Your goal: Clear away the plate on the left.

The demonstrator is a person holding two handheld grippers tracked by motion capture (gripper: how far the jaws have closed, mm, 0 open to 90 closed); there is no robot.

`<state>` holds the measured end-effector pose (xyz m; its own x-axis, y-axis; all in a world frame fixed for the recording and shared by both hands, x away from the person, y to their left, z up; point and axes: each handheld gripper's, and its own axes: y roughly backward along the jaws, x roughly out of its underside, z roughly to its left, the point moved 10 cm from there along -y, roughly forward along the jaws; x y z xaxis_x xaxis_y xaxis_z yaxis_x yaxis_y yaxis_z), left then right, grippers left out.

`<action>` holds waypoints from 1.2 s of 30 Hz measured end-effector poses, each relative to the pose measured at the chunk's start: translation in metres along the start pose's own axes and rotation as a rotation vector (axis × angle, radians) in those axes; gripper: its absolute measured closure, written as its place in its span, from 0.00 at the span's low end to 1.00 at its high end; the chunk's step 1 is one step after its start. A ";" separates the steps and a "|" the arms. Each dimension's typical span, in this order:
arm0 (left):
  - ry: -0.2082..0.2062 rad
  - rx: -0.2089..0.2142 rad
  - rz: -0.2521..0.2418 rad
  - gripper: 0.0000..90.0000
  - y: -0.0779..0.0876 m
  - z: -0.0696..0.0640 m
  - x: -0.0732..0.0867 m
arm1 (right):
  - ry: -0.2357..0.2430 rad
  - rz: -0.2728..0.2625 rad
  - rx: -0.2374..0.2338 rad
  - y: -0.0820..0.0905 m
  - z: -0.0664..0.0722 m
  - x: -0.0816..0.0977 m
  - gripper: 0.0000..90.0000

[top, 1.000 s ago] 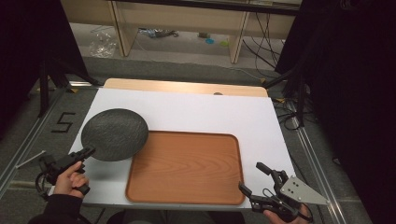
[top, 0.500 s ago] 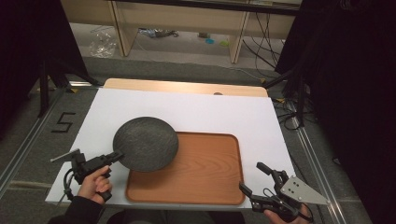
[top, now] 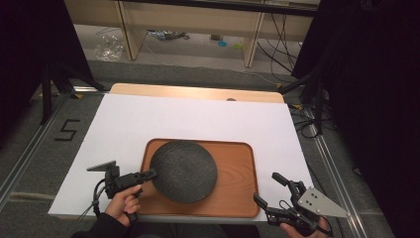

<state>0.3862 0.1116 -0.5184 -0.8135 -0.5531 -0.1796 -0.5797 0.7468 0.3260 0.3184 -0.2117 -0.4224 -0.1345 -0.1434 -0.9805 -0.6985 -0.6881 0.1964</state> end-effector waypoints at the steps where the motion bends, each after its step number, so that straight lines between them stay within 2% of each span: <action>1: -0.003 0.009 0.005 0.91 -0.003 -0.001 0.003 | 0.001 -0.002 0.005 0.000 0.000 0.000 0.20; 2: 0.003 -0.001 0.014 0.91 -0.006 -0.001 0.005 | -0.003 0.001 -0.003 0.000 0.001 0.000 0.20; 4: -0.016 -0.006 0.034 0.91 -0.013 -0.001 0.013 | 0.000 0.000 -0.002 0.000 0.000 0.000 0.20; 5: -0.008 -0.023 0.045 0.92 -0.016 0.000 0.016 | -0.002 0.002 -0.001 0.000 0.000 0.000 0.20; 6: -0.003 -0.017 0.060 0.92 -0.017 -0.001 0.018 | -0.001 -0.012 -0.001 0.000 0.000 -0.001 0.20; 7: -0.031 -0.010 0.070 0.92 -0.019 -0.002 0.020 | 0.000 -0.016 0.005 0.000 -0.001 -0.001 0.20; 9: -0.034 0.002 0.060 0.92 -0.022 -0.004 0.022 | 0.001 -0.016 0.002 0.000 0.000 -0.001 0.20; 10: -0.040 -0.014 0.069 0.92 -0.022 -0.004 0.023 | 0.001 -0.020 -0.001 0.000 0.000 -0.002 0.20; 17: -0.062 -0.047 0.099 0.94 -0.022 0.002 0.025 | 0.003 -0.019 0.000 0.000 0.000 -0.002 0.20; 19: -0.096 -0.047 0.094 0.95 -0.023 0.002 0.024 | 0.001 -0.009 0.003 0.000 0.000 -0.001 0.20; 21: -0.130 -0.074 0.111 0.95 -0.023 0.005 0.025 | 0.001 -0.014 0.005 0.000 0.000 -0.001 0.20; 23: -0.118 -0.078 0.107 0.96 -0.024 0.005 0.025 | 0.000 -0.008 0.001 0.000 0.000 -0.001 0.20; 26: -0.135 -0.086 0.107 0.96 -0.024 0.006 0.025 | -0.001 0.000 -0.008 0.000 0.001 0.000 0.20; 28: -0.160 -0.101 0.133 0.94 -0.024 0.009 0.026 | 0.002 -0.004 -0.002 0.000 0.001 0.000 0.20; 31: -0.158 -0.134 0.135 0.93 -0.024 0.014 0.029 | 0.000 0.004 -0.008 0.000 0.001 0.001 0.20; 33: -0.169 -0.146 0.156 0.92 -0.023 0.016 0.031 | -0.003 -0.016 -0.009 -0.001 0.001 -0.001 0.20; 35: -0.181 -0.160 0.152 0.91 -0.024 0.017 0.032 | -0.003 -0.010 -0.009 -0.001 0.001 0.000 0.20; 36: -0.185 -0.166 0.165 0.91 -0.024 0.018 0.034 | -0.002 0.005 -0.003 0.000 0.000 0.001 0.20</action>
<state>0.3720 0.0811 -0.5488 -0.8996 -0.3411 -0.2725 -0.4357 0.7421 0.5094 0.3180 -0.2115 -0.4235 -0.1393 -0.1455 -0.9795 -0.6958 -0.6894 0.2014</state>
